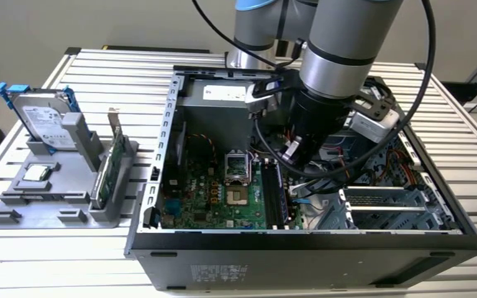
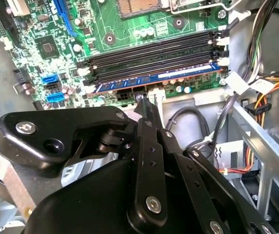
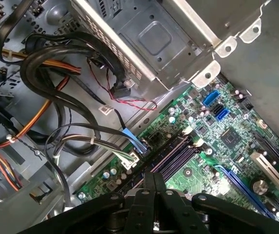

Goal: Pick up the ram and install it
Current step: 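Press down the ram until it locks into place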

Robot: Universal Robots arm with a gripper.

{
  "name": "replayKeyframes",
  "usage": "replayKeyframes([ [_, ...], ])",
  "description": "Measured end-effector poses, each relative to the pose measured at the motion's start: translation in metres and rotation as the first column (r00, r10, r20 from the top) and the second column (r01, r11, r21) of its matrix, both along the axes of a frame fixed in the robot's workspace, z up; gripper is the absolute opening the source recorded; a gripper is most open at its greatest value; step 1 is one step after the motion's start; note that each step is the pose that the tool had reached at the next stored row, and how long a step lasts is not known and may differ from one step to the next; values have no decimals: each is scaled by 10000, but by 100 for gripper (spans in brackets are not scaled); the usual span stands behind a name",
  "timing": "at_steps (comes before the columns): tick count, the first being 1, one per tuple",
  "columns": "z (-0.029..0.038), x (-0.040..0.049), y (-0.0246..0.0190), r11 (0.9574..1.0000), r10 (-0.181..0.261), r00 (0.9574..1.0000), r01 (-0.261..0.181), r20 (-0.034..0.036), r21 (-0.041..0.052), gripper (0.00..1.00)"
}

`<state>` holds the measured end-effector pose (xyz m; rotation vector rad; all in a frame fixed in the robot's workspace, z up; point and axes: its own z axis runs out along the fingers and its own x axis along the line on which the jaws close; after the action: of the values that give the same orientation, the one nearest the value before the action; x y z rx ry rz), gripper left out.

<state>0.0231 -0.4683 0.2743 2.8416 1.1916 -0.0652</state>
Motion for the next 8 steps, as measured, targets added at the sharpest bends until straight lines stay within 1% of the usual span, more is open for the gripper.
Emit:
replayKeyframes([
  [8,0,-1,0,9993,363,9993,-363,0,0,0],
])
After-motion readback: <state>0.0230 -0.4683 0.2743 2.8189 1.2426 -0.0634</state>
